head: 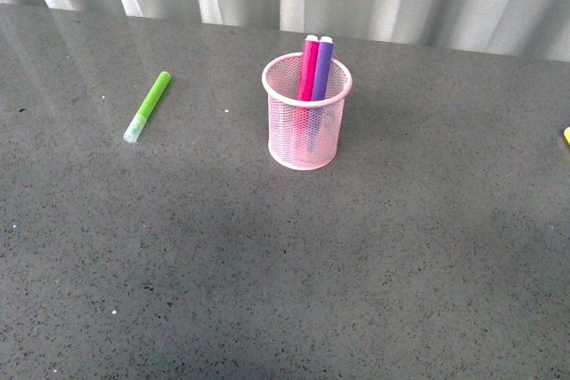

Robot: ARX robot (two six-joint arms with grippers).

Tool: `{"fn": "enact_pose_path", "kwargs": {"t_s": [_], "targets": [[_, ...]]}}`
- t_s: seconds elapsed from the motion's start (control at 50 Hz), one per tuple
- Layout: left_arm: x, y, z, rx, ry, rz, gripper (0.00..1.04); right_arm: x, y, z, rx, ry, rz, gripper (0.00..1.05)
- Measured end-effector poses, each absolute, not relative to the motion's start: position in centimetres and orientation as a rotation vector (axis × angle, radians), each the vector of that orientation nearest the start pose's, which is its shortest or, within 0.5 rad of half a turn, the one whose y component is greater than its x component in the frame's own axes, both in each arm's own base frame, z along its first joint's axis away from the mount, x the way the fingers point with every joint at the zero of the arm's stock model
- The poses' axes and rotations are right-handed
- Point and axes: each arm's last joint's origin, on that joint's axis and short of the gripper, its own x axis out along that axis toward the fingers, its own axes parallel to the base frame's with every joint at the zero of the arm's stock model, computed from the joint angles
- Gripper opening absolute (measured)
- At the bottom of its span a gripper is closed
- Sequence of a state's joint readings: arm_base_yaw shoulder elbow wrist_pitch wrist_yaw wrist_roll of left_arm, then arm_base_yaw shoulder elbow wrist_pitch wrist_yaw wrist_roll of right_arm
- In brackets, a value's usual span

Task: Insert purple and pink pens into pink cup

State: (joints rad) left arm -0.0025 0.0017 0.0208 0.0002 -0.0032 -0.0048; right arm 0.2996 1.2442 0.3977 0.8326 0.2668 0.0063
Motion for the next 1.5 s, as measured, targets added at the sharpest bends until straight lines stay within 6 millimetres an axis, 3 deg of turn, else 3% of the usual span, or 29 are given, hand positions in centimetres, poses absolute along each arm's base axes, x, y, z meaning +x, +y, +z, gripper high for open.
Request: {"fn": "enact_pose_path", "kwargs": {"t_s": [0.34, 0.9, 1.5], "targets": [[9.6, 0.0, 17.1, -0.004, -0.020, -0.002, 0.98, 18.8, 3.0, 18.9, -0.007, 0.010, 0.016, 0.04], [9.6, 0.0, 17.1, -0.005, -0.020, -0.002, 0.98, 14.5, 0.1, 17.0, -0.003, -0.004, -0.002, 0.03], [9.6, 0.0, 17.1, -0.005, -0.020, -0.002, 0.98, 12.4, 0.0, 17.4, -0.003, -0.022, 0.003, 0.03]]}}
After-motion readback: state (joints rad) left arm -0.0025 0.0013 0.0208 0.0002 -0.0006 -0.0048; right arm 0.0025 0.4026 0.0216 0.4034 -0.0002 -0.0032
